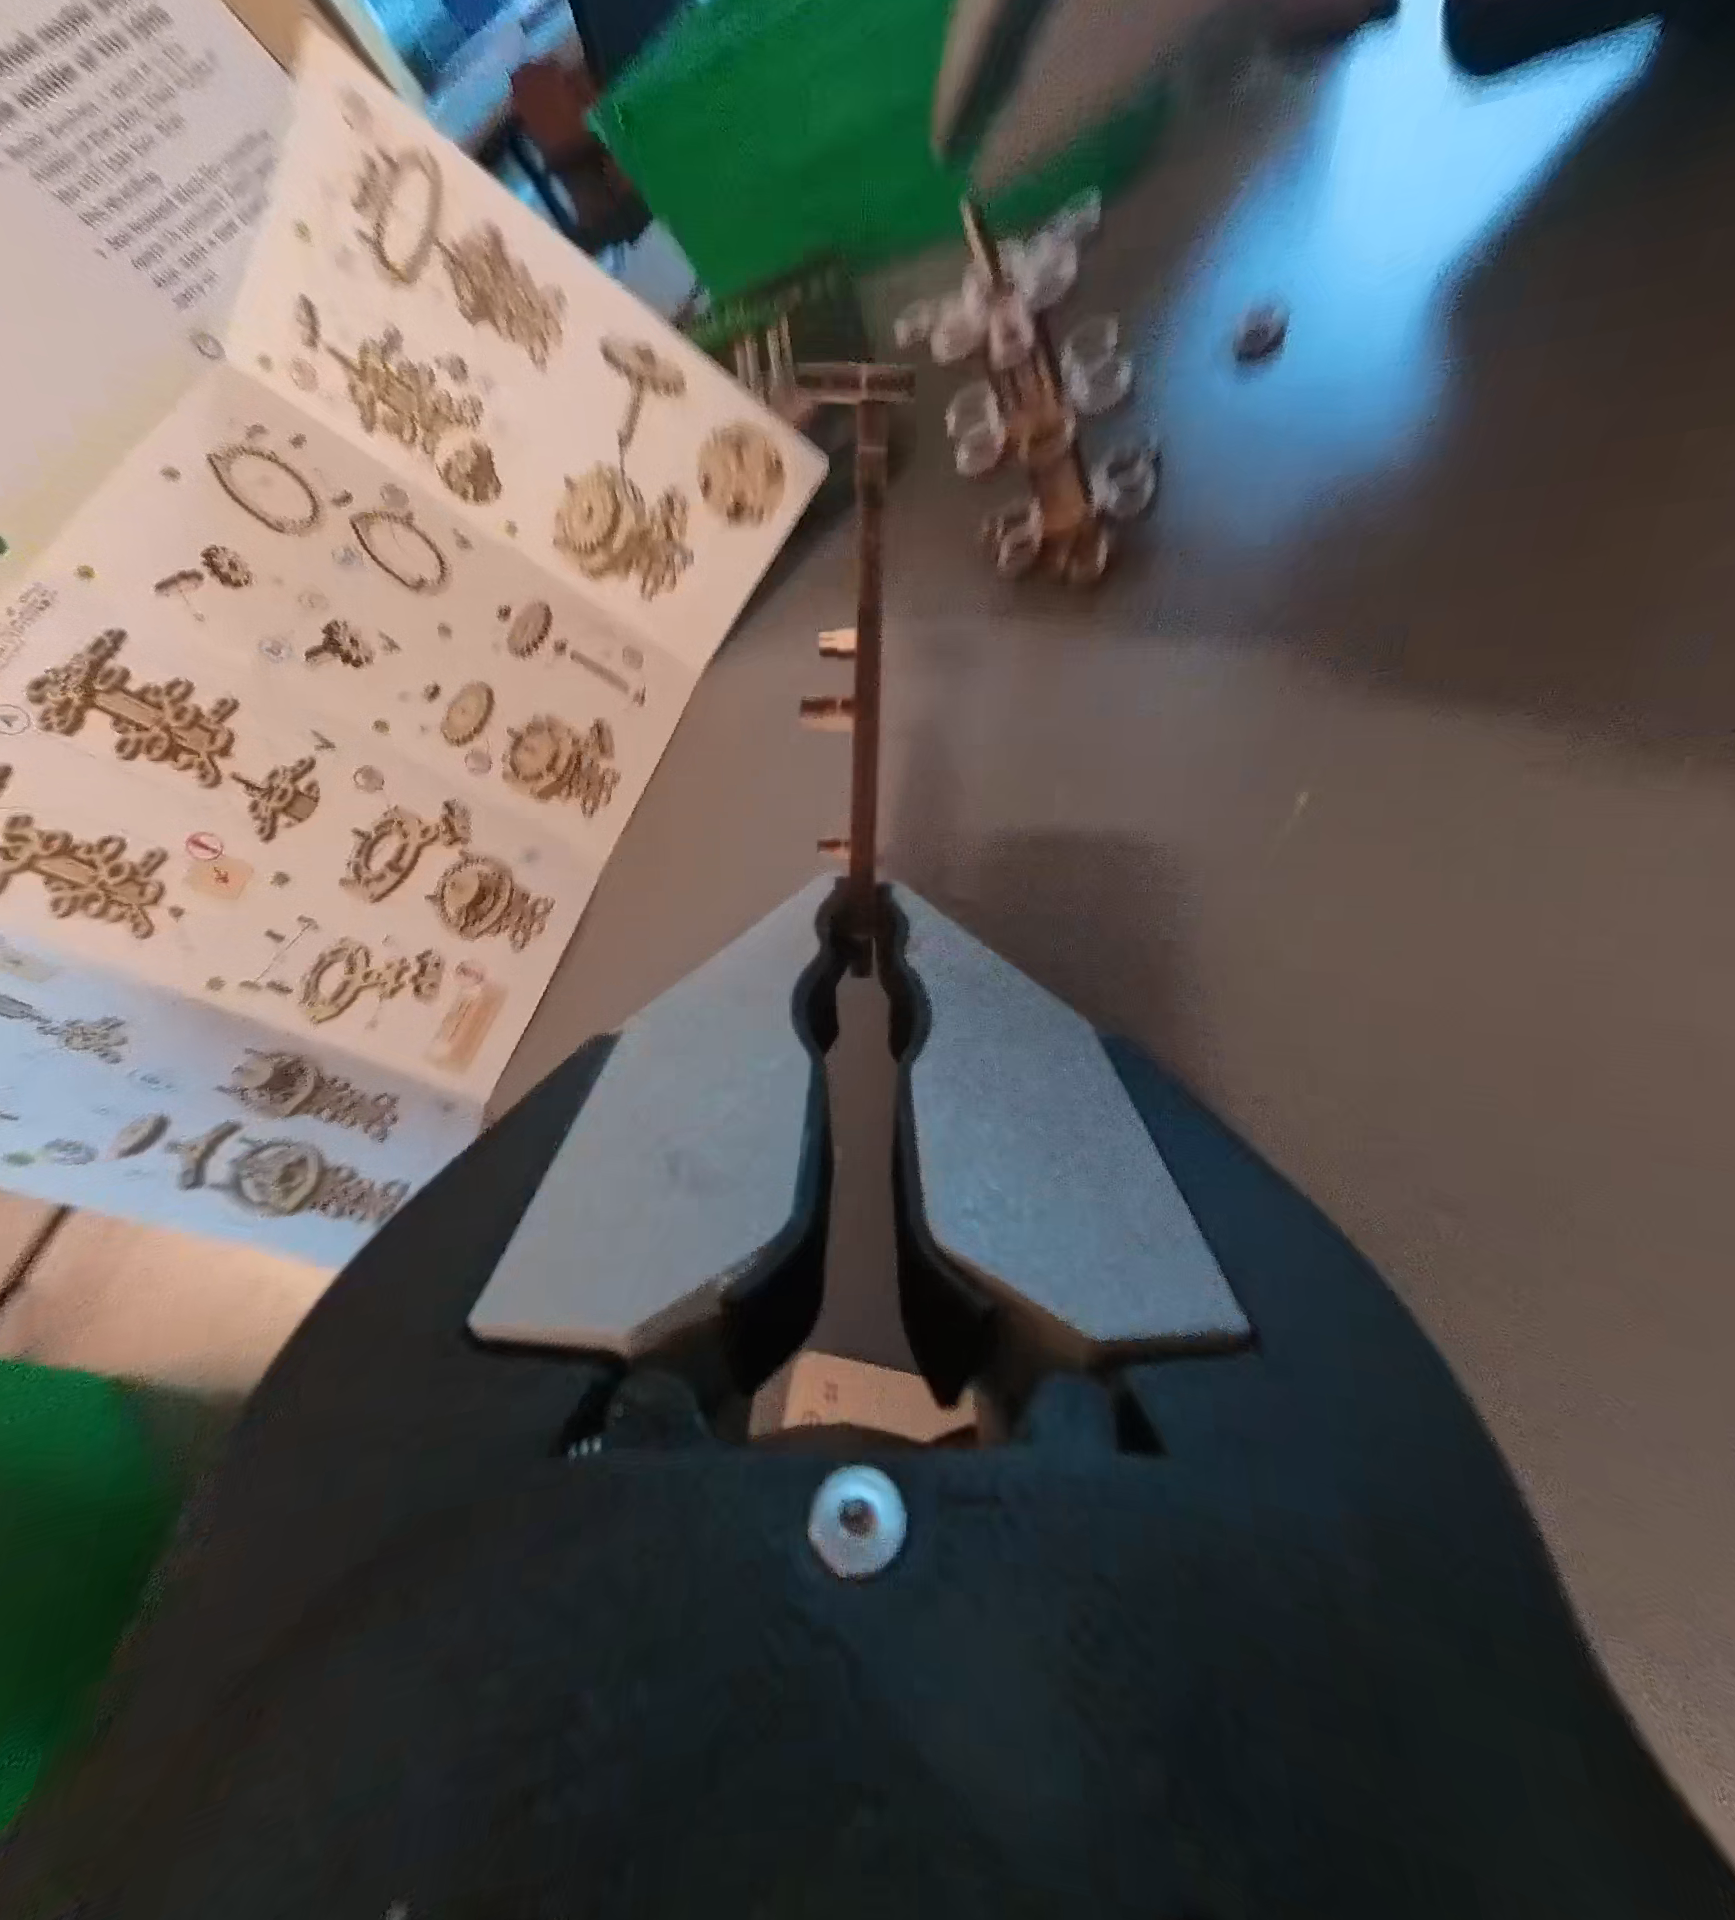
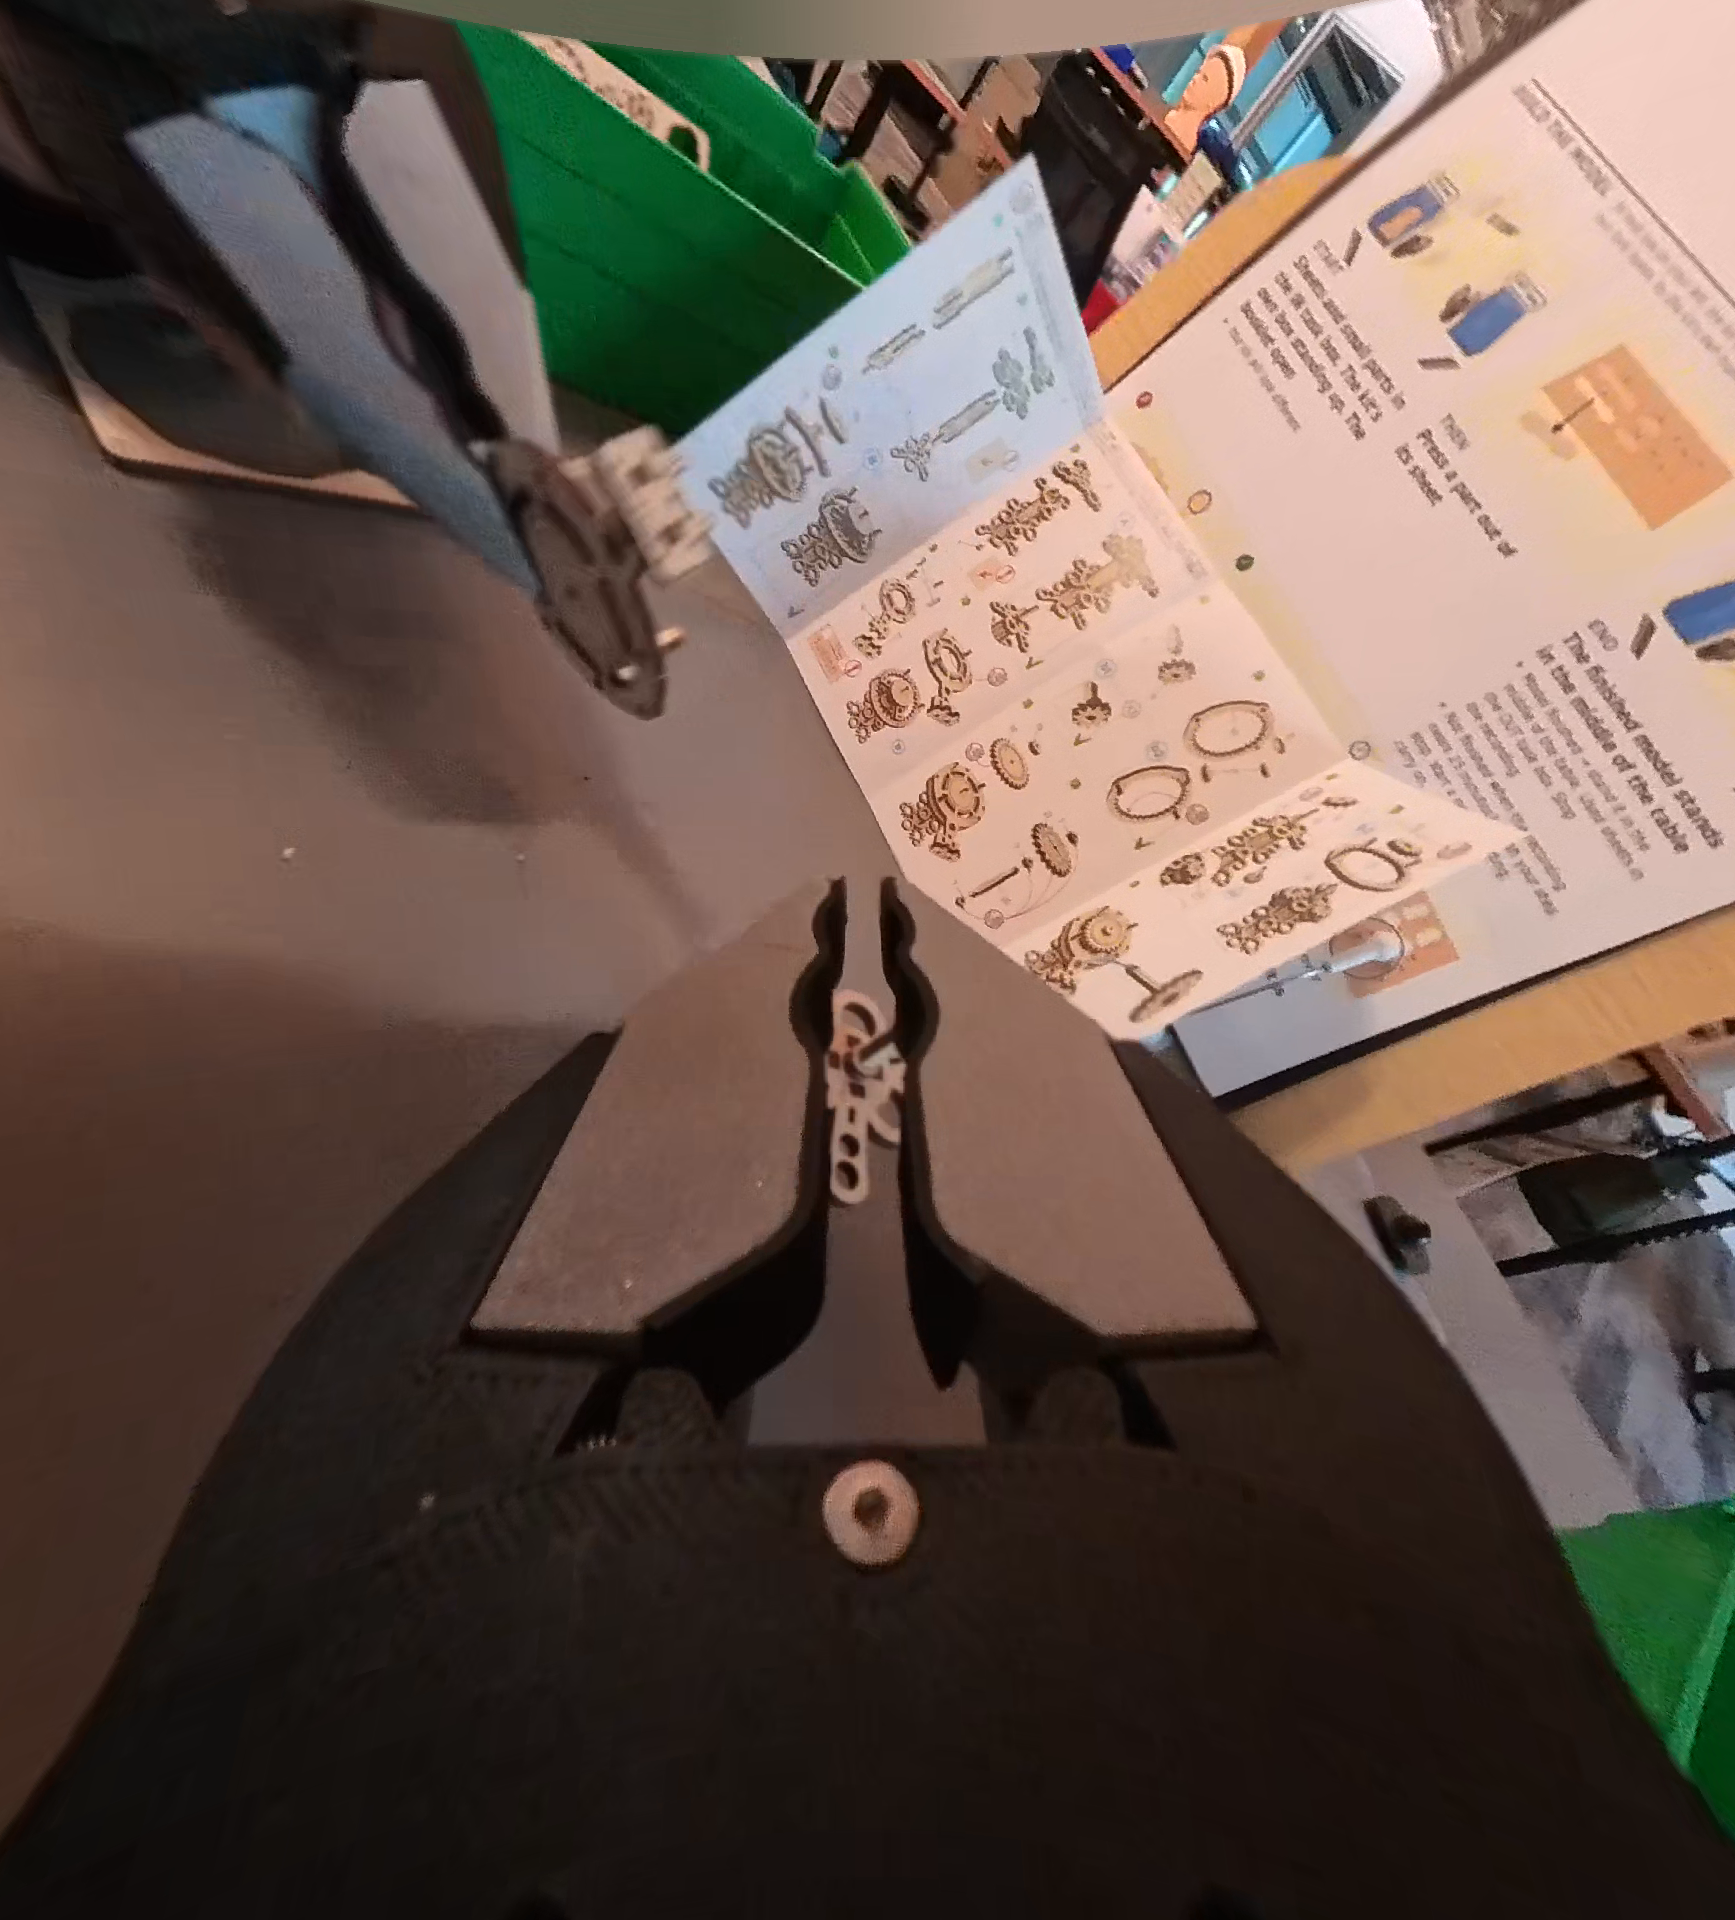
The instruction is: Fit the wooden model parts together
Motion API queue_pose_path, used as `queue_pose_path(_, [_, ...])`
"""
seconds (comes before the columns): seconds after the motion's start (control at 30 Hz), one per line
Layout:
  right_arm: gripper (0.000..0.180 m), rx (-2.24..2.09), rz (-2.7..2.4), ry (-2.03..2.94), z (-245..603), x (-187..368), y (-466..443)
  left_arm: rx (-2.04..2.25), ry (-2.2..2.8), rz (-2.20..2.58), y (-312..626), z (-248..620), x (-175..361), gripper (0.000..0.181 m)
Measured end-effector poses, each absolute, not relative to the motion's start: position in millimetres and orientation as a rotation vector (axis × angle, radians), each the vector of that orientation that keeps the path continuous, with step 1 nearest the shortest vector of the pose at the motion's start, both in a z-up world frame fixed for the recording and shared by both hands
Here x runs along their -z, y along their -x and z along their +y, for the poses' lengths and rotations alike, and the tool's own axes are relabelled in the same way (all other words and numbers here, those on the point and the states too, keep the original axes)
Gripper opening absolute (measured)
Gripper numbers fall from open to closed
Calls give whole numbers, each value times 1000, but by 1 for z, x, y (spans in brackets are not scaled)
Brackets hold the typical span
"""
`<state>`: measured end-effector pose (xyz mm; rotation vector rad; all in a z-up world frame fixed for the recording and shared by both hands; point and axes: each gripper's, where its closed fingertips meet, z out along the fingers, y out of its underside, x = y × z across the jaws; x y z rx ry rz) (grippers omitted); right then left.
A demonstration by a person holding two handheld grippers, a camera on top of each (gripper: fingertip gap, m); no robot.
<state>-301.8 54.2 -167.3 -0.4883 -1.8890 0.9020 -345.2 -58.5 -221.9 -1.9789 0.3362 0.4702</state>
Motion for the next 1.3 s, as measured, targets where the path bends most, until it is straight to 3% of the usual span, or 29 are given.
queue_pose_path(0.6, [2,-1020,-1717,735,129,144,313,-691,1858,582,357,-84,223,0])
queue_pose_path(1.3, [3,-1030,-1737,669,107,136,307,-612,1872,409,370,-83,213,1])
